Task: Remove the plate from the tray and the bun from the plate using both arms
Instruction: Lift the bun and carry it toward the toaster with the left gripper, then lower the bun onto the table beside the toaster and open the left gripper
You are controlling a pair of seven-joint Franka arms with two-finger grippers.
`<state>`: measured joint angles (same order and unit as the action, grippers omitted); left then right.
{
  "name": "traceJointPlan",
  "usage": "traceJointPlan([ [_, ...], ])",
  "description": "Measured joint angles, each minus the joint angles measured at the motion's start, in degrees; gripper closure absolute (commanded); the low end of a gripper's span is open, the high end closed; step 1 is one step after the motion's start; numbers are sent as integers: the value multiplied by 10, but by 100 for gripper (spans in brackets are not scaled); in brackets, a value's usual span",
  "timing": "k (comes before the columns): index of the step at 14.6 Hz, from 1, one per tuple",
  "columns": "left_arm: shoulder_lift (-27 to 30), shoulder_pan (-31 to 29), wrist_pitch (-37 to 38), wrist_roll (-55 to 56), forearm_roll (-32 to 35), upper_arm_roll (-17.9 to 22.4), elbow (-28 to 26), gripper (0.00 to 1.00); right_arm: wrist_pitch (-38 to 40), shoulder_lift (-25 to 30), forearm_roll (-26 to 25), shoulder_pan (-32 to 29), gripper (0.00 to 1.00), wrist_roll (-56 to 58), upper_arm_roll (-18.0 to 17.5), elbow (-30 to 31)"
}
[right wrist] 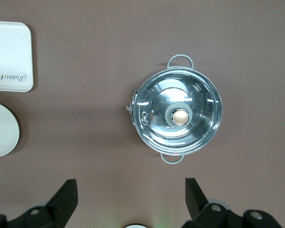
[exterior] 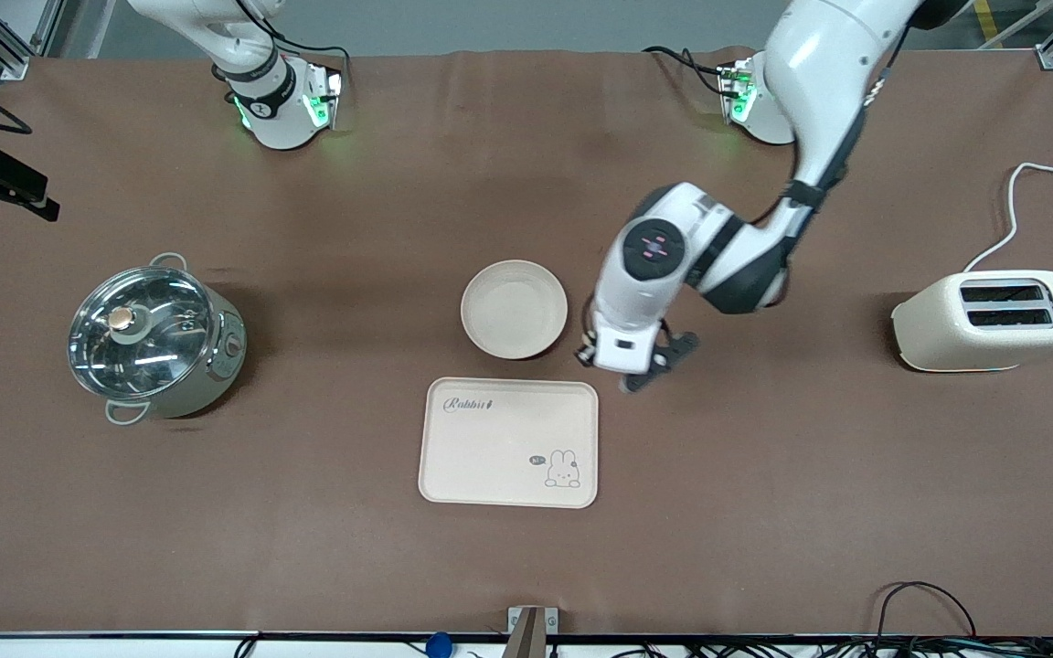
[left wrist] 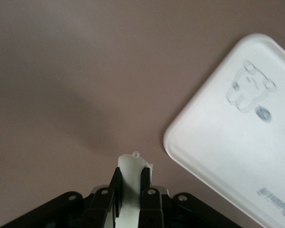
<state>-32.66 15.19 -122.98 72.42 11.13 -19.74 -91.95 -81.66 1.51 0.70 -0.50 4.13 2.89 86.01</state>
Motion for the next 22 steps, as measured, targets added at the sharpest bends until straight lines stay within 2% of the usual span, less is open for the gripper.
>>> traceJointPlan([
  [4,1,-111,25,-120,0,3,-7,79,0,0,0,0,0,0,0,1],
  [7,-19,-183,26,-180,0,4,-15,77,0,0,0,0,0,0,-1,1],
  [10,-56,-235,22,-207,0,4,-16,75,0,0,0,0,0,0,-1,2],
  [12,-77,-250,13,-210,0,4,-16,68,0,0,0,0,0,0,-1,2],
  [13,-84,-251,10,-210,0,4,-16,54,0,0,0,0,0,0,-1,2],
  [15,-91,-250,8,-209,0,2,-16,7,0,0,0,1,0,0,-1,2],
  [16,-92,-249,8,-209,0,1,-16,0,0,0,0,1,0,0,-1,2],
  [22,-83,-250,6,-227,0,1,7,0,0,0,0,2,0,0,-2,2],
])
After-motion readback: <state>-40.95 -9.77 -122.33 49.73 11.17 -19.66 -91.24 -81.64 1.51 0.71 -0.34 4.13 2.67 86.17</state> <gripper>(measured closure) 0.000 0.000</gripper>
